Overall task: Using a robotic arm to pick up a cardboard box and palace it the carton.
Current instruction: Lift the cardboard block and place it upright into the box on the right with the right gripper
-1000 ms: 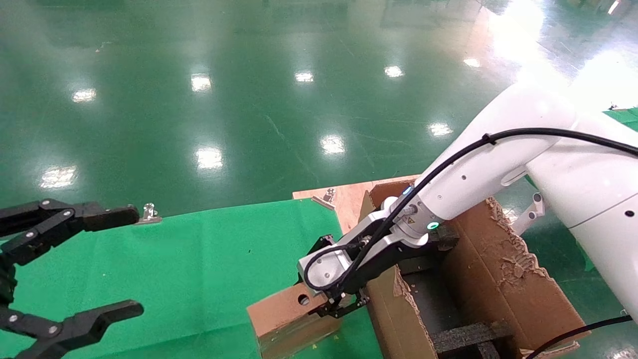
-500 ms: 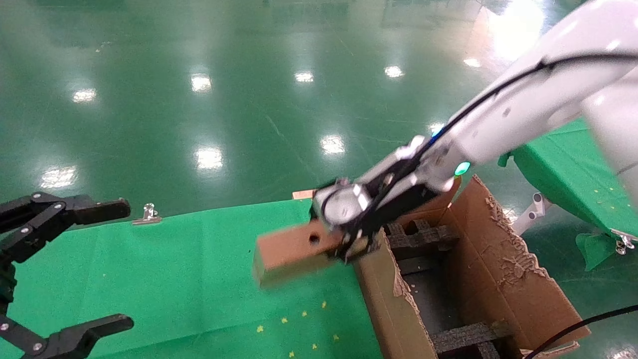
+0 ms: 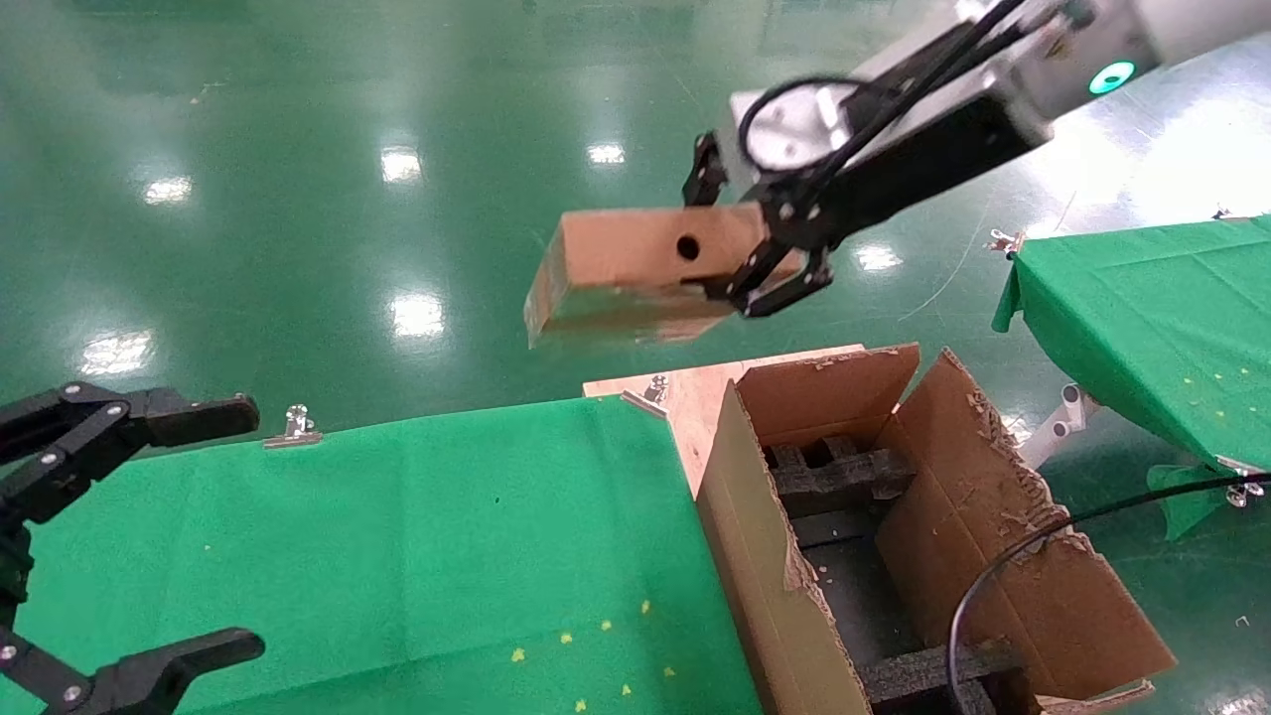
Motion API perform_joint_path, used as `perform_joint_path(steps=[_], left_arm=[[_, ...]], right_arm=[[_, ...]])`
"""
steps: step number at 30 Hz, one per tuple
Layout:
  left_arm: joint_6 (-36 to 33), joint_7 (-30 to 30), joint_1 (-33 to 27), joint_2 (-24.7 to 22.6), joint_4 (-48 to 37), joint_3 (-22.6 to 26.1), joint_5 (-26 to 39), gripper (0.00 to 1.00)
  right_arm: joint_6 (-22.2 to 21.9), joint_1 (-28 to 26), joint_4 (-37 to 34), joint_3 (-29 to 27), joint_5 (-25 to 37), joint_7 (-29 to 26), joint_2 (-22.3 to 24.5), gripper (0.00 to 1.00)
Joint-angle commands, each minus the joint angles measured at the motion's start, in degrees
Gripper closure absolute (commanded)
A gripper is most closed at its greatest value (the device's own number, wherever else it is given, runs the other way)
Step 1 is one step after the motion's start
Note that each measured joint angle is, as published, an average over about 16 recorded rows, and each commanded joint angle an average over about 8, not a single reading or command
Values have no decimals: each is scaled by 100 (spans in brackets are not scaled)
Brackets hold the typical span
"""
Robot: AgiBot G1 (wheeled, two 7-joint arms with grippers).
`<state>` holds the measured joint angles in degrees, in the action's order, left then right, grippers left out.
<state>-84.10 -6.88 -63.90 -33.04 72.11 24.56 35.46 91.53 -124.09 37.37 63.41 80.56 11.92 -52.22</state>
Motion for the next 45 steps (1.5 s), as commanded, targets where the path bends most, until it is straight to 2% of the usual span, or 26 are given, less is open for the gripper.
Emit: perform_joint_path(steps=[1,7,13,24,34,45], left_arm=[[0,0,0,0,0,0,0,0],[0,0,0,0,0,0,0,0],[0,0,0,0,0,1,-1,0],[0,1,0,0,0,1,-1,0],[1,1,-1,1,0,2,-1,0],[3,1,1,1,-2,1,-2,0]], right_arm=[[3,-217,-138,157,-115,49,13,100],[8,-490,-320,691,-485,122,138,100],[13,-812,-478,1265,-694,144,472,100],[42,-1426,-327,2651,-867,-125,1438,100],[-1,-1679,-41,3937,-1038,-479,2296,100],[-84,-1820,-53,4468,-1150,-755,2577,100]])
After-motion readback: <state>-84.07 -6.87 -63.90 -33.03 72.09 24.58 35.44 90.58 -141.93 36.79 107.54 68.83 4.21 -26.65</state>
